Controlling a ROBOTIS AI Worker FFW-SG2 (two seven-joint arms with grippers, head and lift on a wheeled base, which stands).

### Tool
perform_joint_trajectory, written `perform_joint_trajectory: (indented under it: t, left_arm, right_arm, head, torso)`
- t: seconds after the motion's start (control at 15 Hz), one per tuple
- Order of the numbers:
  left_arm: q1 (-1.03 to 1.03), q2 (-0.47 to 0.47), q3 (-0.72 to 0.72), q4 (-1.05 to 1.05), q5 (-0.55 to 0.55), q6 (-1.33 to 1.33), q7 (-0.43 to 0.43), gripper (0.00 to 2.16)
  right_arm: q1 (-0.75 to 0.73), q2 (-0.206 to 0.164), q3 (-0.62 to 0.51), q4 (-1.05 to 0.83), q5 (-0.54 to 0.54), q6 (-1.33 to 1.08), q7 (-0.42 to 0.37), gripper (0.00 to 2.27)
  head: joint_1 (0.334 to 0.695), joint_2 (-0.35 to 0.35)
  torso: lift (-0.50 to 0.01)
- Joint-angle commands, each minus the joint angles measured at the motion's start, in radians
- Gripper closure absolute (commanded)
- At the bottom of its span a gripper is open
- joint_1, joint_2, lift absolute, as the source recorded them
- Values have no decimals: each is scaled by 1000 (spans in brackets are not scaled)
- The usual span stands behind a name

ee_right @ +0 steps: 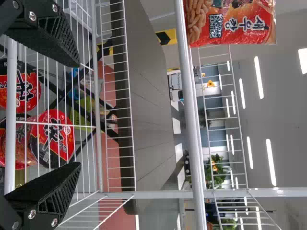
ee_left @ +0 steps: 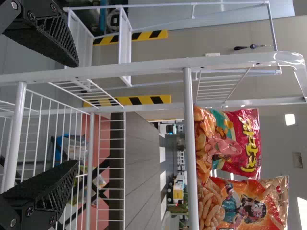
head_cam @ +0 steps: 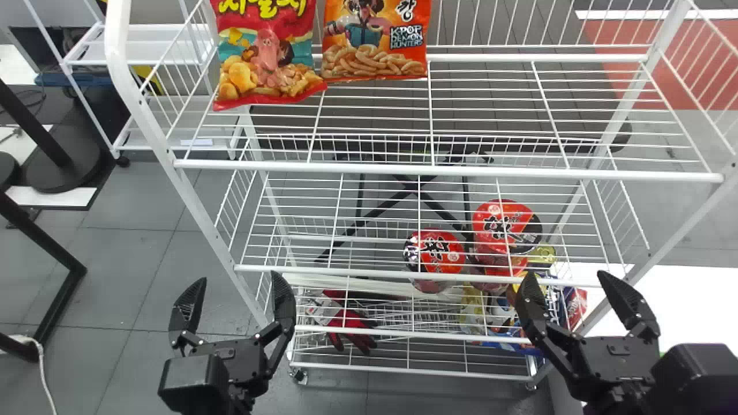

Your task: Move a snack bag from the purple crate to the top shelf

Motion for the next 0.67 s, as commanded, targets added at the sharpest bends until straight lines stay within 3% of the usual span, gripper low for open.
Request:
perform_joint_trajectory:
  t: [0.0, 0.6]
  left_arm:
    - [3, -1, -1, -2, -1, -1, 2, 97]
    - [14, -2, -1, -8, -13, -5, 8, 97]
  right_arm:
    - [2, -1, 0, 2, 0, -8, 0, 73]
    - [0, -10, 10, 10, 11, -24, 2, 73]
  head:
    - [695, 50]
    - [695, 51]
  torso:
    - [-198]
    - [-234]
